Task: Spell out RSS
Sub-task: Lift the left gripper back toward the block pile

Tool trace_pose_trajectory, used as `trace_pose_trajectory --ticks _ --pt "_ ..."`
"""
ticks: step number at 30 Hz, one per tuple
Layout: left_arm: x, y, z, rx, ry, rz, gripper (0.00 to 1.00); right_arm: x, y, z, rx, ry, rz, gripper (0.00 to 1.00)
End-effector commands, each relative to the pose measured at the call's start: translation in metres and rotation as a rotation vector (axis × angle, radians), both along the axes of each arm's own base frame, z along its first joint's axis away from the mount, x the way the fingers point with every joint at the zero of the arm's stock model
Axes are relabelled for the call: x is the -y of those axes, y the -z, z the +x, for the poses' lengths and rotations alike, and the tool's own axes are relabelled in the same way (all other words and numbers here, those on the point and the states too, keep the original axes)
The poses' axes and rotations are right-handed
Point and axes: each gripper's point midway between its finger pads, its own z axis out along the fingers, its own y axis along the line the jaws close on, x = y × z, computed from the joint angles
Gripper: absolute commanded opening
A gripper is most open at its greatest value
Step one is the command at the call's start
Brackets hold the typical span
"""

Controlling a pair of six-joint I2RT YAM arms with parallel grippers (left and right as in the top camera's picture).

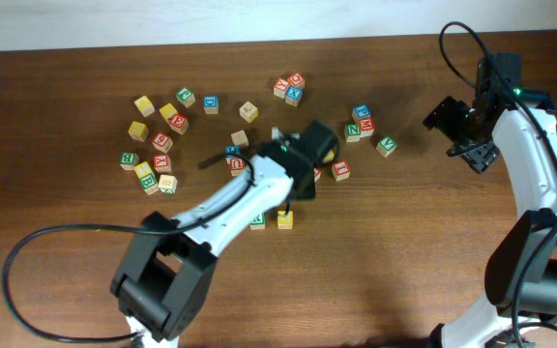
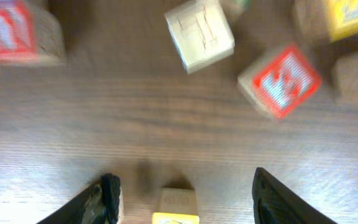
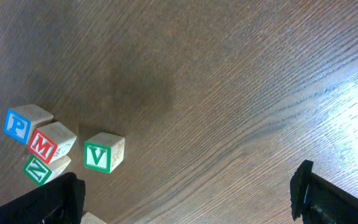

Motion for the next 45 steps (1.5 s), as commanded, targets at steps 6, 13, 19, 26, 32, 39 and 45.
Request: trace_pose_trajectory --ticks 6,13,19,26,32,39,45 --pt "-0.103 -0.106 0.081 0.102 -0.288 -0.019 0.99 0.003 0.001 -0.001 -0.003 0.013 -0.006 0.98" --pt "-0.25 -0.092 0.086 0.018 -0.614 0.016 0.99 0.003 0.001 -0.001 -0.003 0.013 -0.006 0.98" --pt "-0.341 -0.073 0.076 -0.029 -0.824 0.02 0.99 0.003 0.001 -0.001 -0.003 0.013 -0.006 0.98" --pt "-0.395 -0.058 0.06 -0.073 -0.959 -0.013 0.99 0.003 0.001 -0.001 -0.003 0.013 -0.006 0.98" --pt "-0.345 -0.067 0.115 0.032 -0.525 -0.278 0.99 0.003 0.001 -0.001 -0.003 0.013 -0.006 0.98" --pt "-0.334 -0.061 0.127 0.053 -0.441 -0.164 0.99 0.003 0.001 -0.001 -0.003 0.013 -0.006 0.98" --pt "-0.329 -0.038 0.151 0.096 -0.452 0.013 0.99 0.003 0.001 -0.001 -0.003 0.013 -0.006 0.98"
